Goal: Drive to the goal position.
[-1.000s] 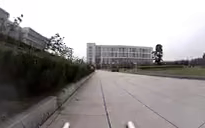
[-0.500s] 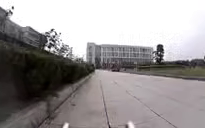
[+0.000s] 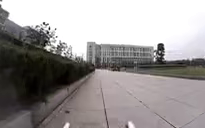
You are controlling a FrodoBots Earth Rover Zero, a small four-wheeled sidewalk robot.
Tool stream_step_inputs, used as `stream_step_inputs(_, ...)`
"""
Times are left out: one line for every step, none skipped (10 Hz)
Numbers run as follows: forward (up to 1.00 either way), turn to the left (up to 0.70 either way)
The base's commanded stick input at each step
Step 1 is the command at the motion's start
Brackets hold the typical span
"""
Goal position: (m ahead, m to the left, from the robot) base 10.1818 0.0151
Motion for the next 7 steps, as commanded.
stream_step_inputs(0.60, 0.00)
stream_step_inputs(0.60, 0.00)
stream_step_inputs(0.60, 0.00)
stream_step_inputs(0.60, 0.00)
stream_step_inputs(0.60, 0.00)
stream_step_inputs(0.60, 0.00)
stream_step_inputs(0.60, 0.00)
